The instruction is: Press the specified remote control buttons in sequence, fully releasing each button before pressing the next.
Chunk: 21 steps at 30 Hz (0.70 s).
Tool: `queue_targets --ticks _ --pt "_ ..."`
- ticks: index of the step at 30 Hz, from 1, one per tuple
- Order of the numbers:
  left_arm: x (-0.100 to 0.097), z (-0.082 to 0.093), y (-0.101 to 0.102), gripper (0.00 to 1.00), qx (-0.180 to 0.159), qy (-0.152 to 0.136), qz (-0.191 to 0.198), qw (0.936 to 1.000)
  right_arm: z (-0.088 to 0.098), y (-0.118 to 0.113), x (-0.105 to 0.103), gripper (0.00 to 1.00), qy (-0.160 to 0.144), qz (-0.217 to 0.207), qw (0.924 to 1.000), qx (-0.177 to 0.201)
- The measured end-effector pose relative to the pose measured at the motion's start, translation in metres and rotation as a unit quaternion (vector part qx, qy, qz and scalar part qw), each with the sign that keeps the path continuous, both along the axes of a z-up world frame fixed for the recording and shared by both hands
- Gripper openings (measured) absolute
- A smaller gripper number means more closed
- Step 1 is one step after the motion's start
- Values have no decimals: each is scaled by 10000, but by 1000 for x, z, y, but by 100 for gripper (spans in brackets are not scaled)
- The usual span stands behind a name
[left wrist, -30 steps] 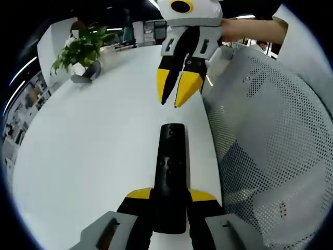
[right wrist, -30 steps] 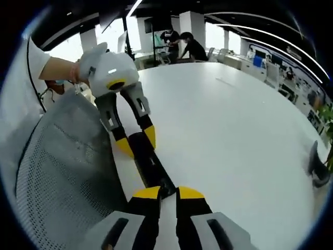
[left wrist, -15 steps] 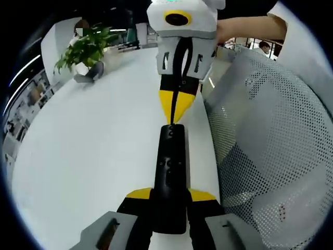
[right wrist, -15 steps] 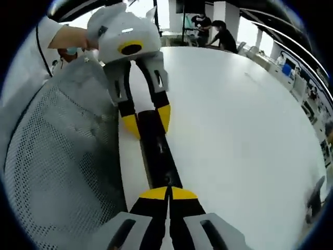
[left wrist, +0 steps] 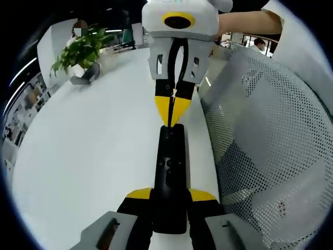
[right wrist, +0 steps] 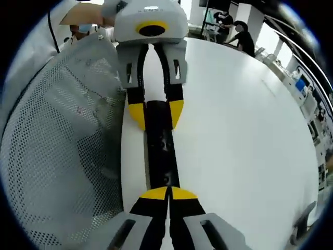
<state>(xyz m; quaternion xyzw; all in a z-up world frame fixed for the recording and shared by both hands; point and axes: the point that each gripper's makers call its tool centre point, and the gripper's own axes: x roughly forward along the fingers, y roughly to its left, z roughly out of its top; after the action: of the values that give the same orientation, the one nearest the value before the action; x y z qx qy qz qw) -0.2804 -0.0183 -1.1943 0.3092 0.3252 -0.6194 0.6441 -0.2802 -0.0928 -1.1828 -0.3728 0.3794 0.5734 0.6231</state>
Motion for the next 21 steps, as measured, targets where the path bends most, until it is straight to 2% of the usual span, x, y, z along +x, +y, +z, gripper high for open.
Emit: queue_targets --ticks 10,13,16,19,21 --pt "0 0 0 24 53 0 -37 10000 0 1 -3 0 62 1 10000 60" --pt "0 0 0 24 72 -12 -62 10000 -1 3 -3 0 83 -16 10000 -16" --pt "-1 -1 0 24 115 -8 -82 9999 -2 3 -4 0 -28 91 9999 -115" --pt "-1 0 -1 24 207 -14 -134 9997 -2 2 -4 0 -76 -11 9999 -105" --pt "-2 0 -1 24 256 -18 -157 9995 -1 2 -4 0 -88 -204 9997 41"
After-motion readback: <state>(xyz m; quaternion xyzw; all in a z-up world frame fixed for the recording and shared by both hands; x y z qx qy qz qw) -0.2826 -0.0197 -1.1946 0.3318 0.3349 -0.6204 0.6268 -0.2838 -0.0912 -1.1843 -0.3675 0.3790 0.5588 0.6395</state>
